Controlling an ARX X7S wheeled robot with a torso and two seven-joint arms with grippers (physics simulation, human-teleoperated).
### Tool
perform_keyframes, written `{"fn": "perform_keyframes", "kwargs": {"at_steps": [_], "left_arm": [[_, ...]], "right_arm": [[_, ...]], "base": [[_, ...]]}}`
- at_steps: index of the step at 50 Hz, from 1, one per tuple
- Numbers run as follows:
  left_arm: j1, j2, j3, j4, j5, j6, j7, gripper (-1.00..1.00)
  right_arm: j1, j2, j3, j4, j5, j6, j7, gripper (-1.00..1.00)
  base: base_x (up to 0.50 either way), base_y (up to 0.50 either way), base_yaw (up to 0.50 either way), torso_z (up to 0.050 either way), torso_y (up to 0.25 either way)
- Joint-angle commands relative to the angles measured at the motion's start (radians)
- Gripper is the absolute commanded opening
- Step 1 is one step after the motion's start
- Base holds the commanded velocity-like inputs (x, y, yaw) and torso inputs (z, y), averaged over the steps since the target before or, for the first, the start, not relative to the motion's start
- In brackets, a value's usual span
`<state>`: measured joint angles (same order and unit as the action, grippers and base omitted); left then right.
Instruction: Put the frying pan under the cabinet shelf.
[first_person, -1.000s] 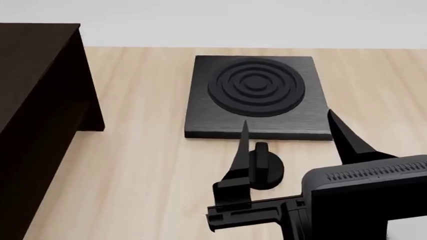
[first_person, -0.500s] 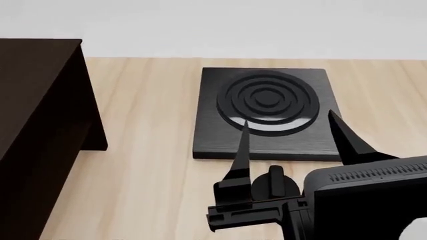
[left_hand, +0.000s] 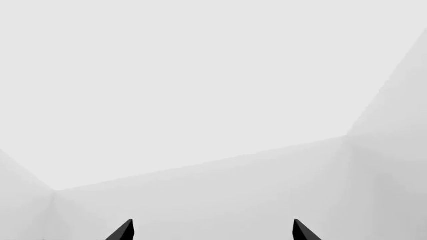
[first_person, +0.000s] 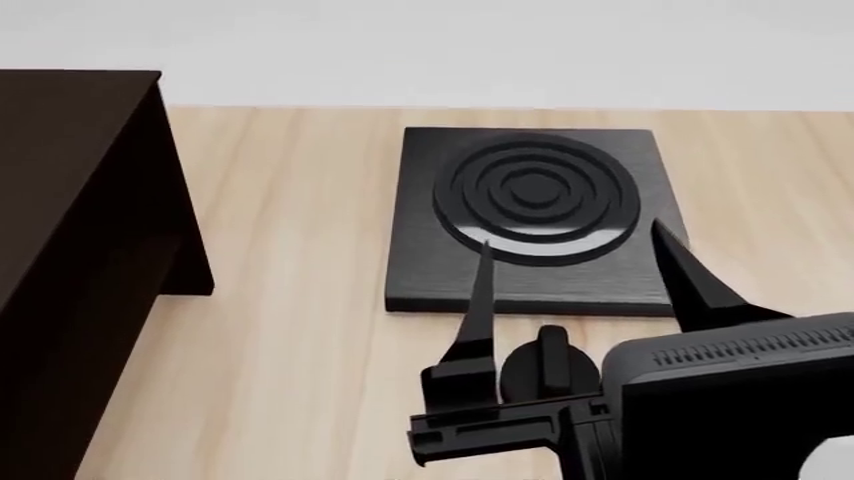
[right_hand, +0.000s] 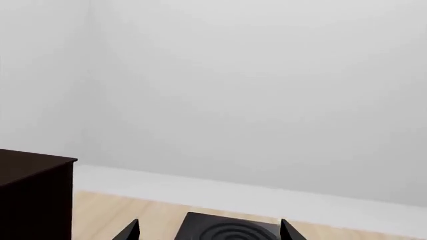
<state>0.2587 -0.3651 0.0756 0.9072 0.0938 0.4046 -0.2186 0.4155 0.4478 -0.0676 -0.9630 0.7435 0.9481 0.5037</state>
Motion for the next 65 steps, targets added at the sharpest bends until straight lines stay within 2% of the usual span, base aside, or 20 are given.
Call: {"fn": "perform_keyframes", "kwargs": {"at_steps": [1, 26, 33, 35, 43, 65], "left_arm": [[0.003, -0.002, -0.004, -0.005, 0.006, 0.004, -0.007, 1.00], [0.008, -0.012, -0.002, -0.006, -0.004, 0.013, -0.017, 1.00], [0.005, -0.008, -0.005, -0.016, -0.003, 0.013, -0.025, 1.00], [0.006, -0.016, -0.008, -0.013, -0.046, -0.009, -0.028, 1.00], [-0.027, -0.012, -0.008, -0.081, -0.026, -0.017, -0.032, 1.00], [-0.020, -0.015, 0.012, -0.095, -0.011, -0.008, -0.033, 1.00]], "right_arm": [[0.009, 0.003, -0.011, 0.003, 0.010, -0.003, 0.007, 1.00], [0.029, 0.013, -0.032, 0.010, 0.027, -0.002, 0.026, 1.00], [0.026, 0.016, -0.035, 0.014, 0.029, -0.009, 0.028, 1.00], [0.026, 0.017, -0.037, 0.015, 0.029, -0.011, 0.028, 1.00], [0.022, 0.022, -0.037, 0.016, 0.032, -0.017, 0.034, 1.00], [0.021, 0.033, -0.033, -0.004, 0.060, -0.011, 0.061, 1.00]], "base": [[0.00, 0.00, 0.00, 0.000, -0.076], [0.00, 0.00, 0.00, 0.000, -0.124], [0.00, 0.00, 0.00, 0.000, -0.031], [0.00, 0.00, 0.00, 0.000, 0.000], [0.00, 0.00, 0.00, 0.000, 0.000], [0.00, 0.00, 0.00, 0.000, 0.000]]}}
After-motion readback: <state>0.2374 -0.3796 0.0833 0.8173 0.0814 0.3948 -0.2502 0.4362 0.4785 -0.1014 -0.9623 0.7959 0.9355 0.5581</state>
